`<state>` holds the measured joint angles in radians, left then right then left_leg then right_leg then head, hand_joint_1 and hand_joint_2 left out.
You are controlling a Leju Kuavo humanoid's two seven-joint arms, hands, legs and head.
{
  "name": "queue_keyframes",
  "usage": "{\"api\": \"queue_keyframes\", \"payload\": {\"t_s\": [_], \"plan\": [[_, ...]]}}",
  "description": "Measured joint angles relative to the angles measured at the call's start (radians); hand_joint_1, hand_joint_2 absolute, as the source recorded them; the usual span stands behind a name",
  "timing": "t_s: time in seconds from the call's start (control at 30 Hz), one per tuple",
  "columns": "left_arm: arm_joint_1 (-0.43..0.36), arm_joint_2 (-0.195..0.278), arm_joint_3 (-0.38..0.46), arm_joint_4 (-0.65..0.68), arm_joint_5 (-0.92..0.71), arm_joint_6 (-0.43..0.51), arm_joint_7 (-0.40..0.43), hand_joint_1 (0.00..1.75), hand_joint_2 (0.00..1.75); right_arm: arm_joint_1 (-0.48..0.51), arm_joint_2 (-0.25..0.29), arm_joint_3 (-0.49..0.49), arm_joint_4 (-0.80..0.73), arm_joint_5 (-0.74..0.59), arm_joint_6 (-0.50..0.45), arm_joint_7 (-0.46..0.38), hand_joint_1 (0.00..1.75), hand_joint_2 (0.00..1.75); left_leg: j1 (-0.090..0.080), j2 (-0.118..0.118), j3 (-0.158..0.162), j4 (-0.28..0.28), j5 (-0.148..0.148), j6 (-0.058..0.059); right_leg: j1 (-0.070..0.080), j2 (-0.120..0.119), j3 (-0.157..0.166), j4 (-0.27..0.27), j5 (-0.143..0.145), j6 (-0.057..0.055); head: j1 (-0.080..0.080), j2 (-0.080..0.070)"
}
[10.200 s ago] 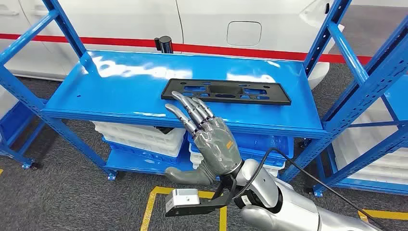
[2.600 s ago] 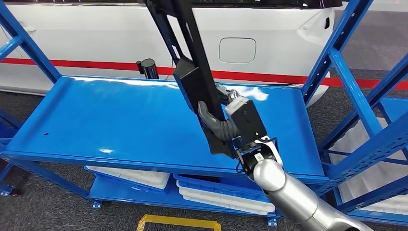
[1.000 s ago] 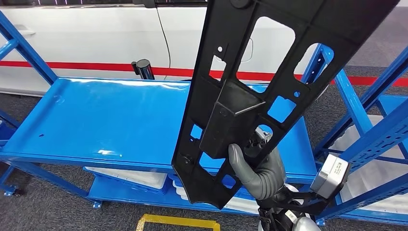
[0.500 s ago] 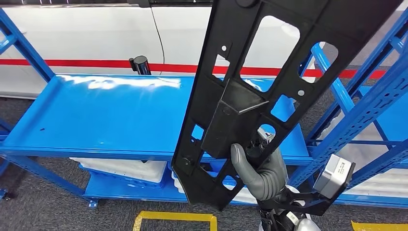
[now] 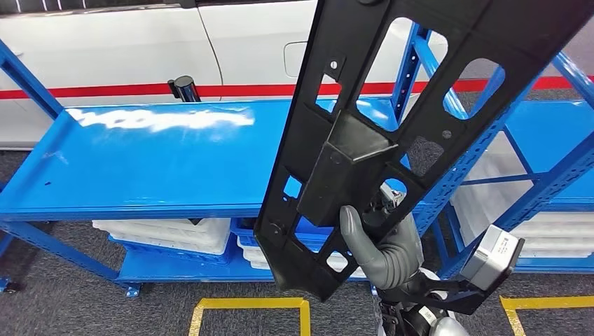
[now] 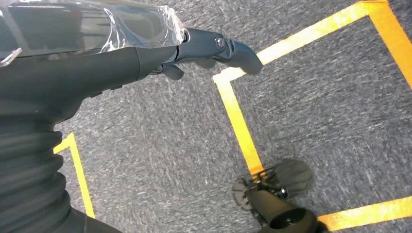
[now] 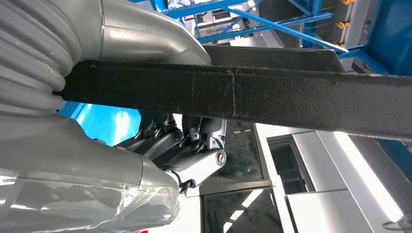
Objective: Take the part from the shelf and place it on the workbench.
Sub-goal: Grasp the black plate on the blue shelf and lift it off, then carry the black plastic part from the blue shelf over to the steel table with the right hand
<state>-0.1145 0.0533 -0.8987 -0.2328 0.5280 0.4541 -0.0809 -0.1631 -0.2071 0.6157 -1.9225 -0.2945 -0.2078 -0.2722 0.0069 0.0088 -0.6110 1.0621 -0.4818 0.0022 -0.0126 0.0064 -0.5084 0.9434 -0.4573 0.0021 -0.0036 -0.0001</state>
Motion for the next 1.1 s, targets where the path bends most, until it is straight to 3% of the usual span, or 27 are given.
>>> {"api": "queue_keyframes", "payload": {"t_s": [0.07, 0.1, 0.13, 0.17, 0.27, 0.3, 0.37, 0.43, 0.47, 0.57, 0.6, 0.63, 0.67, 0.73, 0.8, 0.83, 0.93, 1.0, 1.07, 1.1], "plan": [[0.0, 0.0, 0.0, 0.0, 0.0, 0.0, 0.0, 0.0, 1.75, 0.001, 0.0, 0.0, -0.001, 0.0, 0.0, 0.0, 1.75, 1.75, 0.0, 0.0, -0.047, 0.144, -0.082, -0.005, 0.002, 0.004, -0.024, 0.001, 0.016, -0.004, -0.001, 0.0], [0.0, 0.0, 0.0, 0.0, 0.0, 0.0, 0.0, 0.0, 1.75, 0.002, 0.0, 0.0, -0.001, 0.0, 0.0, 0.0, 1.75, 1.75, 0.0, -0.001, -0.055, 0.187, -0.096, -0.005, 0.003, 0.008, -0.035, 0.001, 0.025, -0.004, -0.001, 0.0], [0.0, 0.0, 0.0, 0.0, 0.0, 0.0, 0.0, 0.0, 1.75, 0.002, 0.0, 0.0, -0.001, 0.0, 0.0, 0.0, 1.75, 1.75, 0.0, -0.001, -0.044, 0.192, -0.089, -0.002, 0.004, 0.013, -0.046, 0.001, 0.033, -0.003, -0.001, 0.0], [0.0, 0.0, 0.0, 0.0, 0.0, 0.0, 0.0, 0.0, 1.75, 0.002, 0.0, 0.0, -0.001, -0.001, 0.0, 0.0, 1.75, 1.75, -0.001, -0.005, -0.011, 0.152, -0.065, 0.002, 0.005, 0.02, -0.056, 0.002, 0.041, -0.002, -0.001, 0.0], [-0.001, 0.0, 0.0, 0.0, -0.001, 0.0, 0.0, 0.0, 1.75, 0.001, 0.0, 0.0, -0.005, -0.002, 0.0, 0.0, 1.75, 1.75, -0.009, -0.05, 0.14, -0.085, -0.001, 0.025, 0.005, 0.042, -0.078, 0.002, 0.065, 0.007, -0.001, 0.0], [-0.001, 0.001, 0.0, 0.0, -0.001, 0.0, 0.0, 0.0, 1.75, 0.0, 0.0, 0.0, -0.006, -0.002, 0.0, 0.0, 1.75, 1.75, -0.012, -0.063, 0.167, -0.134, 0.003, 0.031, 0.004, 0.049, -0.083, 0.001, 0.073, 0.011, -0.001, 0.0], [-0.002, 0.002, 0.0, 0.0, -0.001, 0.0, 0.001, 0.0, 1.75, -0.001, 0.0, 0.0, -0.007, -0.003, 0.001, 0.0, 1.75, 1.75, -0.017, -0.061, 0.177, -0.162, 0.005, 0.038, 0.002, 0.065, -0.091, -0.001, 0.09, 0.024, -0.001, 0.0], [-0.003, 0.001, 0.0, 0.0, -0.002, 0.0, 0.001, 0.0, 1.75, 0.0, 0.0, -0.001, -0.009, -0.004, 0.001, 0.0, 1.75, 1.75, -0.014, -0.042, 0.169, -0.167, 0.021, 0.048, 0.001, 0.065, -0.103, 0.012, 0.082, 0.033, 0.0, 0.0], [-0.004, 0.0, 0.0, 0.0, -0.003, -0.001, 0.001, 0.0, 1.75, -0.001, -0.001, -0.001, -0.01, -0.005, 0.001, 0.0, 1.75, 1.75, -0.012, -0.031, 0.162, -0.171, 0.031, 0.055, 0.002, 0.054, -0.117, 0.041, 0.054, 0.037, 0.001, 0.0], [-0.003, 0.0, 0.0, 0.0, -0.004, -0.001, 0.002, 0.0, 1.75, -0.001, -0.001, -0.002, -0.011, -0.006, 0.001, 0.0, 1.75, 1.75, -0.012, 0.005, 0.134, -0.173, 0.055, 0.066, 0.001, 0.018, -0.183, 0.233, -0.079, 0.045, 0.004, 0.0], [-0.001, 0.0, 0.0, 0.0, -0.004, -0.001, 0.002, 0.0, 1.75, 0.0, -0.001, -0.002, -0.011, -0.007, 0.001, 0.0, 1.75, 1.75, -0.013, 0.017, 0.124, -0.173, 0.062, 0.064, -0.001, 0.014, -0.196, 0.29, -0.098, 0.049, 0.004, 0.0], [-0.001, 0.0, 0.0, 0.0, -0.004, 0.0, 0.002, 0.0, 1.75, 0.001, -0.001, -0.002, -0.011, -0.007, 0.001, 0.0, 1.75, 1.75, -0.013, 0.028, 0.113, -0.172, 0.07, 0.061, -0.003, 0.012, -0.193, 0.318, -0.095, 0.052, 0.004, 0.0], [-0.001, 0.0, 0.0, 0.0, -0.004, 0.0, 0.002, 0.0, 1.75, 0.001, -0.001, -0.002, -0.011, -0.007, 0.001, 0.001, 1.75, 1.75, -0.012, 0.036, 0.102, -0.17, 0.076, 0.058, -0.006, 0.01, -0.171, 0.307, -0.072, 0.055, 0.004, 0.0], [-0.004, 0.0, 0.0, 0.0, -0.004, 0.0, 0.002, 0.0, 1.75, 0.0, -0.001, -0.002, -0.011, -0.007, 0.0, 0.001, 1.75, 1.75, -0.011, 0.047, 0.082, -0.16, 0.086, 0.049, -0.011, 0.002, -0.069, 0.181, -0.026, 0.058, 0.004, 0.0], [-0.006, 0.0, 0.0, 0.0, -0.004, -0.001, 0.003, 0.0, 1.75, -0.001, -0.001, -0.003, -0.012, -0.005, 0.0, 0.0, 1.75, 1.75, -0.012, 0.054, 0.066, -0.143, 0.093, 0.039, -0.008, -0.008, 0.029, 0.036, -0.024, 0.054, 0.005, 0.0], [-0.007, 0.0, 0.0, 0.0, -0.004, -0.001, 0.003, 0.0, 1.75, -0.002, -0.001, -0.004, -0.013, -0.003, 0.0, 0.0, 1.75, 1.75, -0.012, 0.055, 0.06, -0.136, 0.097, 0.033, -0.005, -0.011, 0.05, 0.0, -0.033, 0.05, 0.004, 0.0], [-0.006, -0.001, -0.001, 0.0, -0.003, -0.002, 0.003, 0.0, 1.75, -0.001, -0.001, -0.007, -0.014, 0.0, 0.0, -0.001, 1.75, 1.75, -0.005, 0.047, 0.044, -0.121, 0.098, 0.013, 0.0, -0.011, 0.038, -0.012, -0.026, 0.026, 0.004, 0.0], [-0.004, -0.002, -0.001, 0.0, 0.0, -0.003, 0.003, 0.0, 1.75, -0.002, -0.001, -0.007, -0.014, 0.0, 0.0, -0.001, 1.75, 1.75, 0.0, 0.025, 0.012, -0.047, 0.033, 0.002, -0.002, -0.012, 0.02, -0.014, -0.009, 0.009, 0.003, 0.0], [-0.002, -0.002, -0.001, 0.0, 0.002, -0.004, 0.003, 0.0, 1.75, -0.003, -0.001, -0.008, -0.014, 0.001, -0.001, 0.0, 1.75, 1.75, 0.001, 0.01, -0.036, 0.094, -0.059, -0.005, 0.001, -0.011, -0.003, -0.013, 0.009, 0.001, 0.002, 0.0], [-0.001, -0.002, -0.001, 0.0, 0.003, -0.004, 0.003, 0.0, 1.75, -0.003, -0.001, -0.008, -0.014, 0.001, -0.001, 0.0, 1.75, 1.75, 0.001, 0.007, -0.051, 0.152, -0.084, -0.006, 0.002, -0.009, -0.015, -0.012, 0.018, 0.0, 0.002, 0.0]]}}
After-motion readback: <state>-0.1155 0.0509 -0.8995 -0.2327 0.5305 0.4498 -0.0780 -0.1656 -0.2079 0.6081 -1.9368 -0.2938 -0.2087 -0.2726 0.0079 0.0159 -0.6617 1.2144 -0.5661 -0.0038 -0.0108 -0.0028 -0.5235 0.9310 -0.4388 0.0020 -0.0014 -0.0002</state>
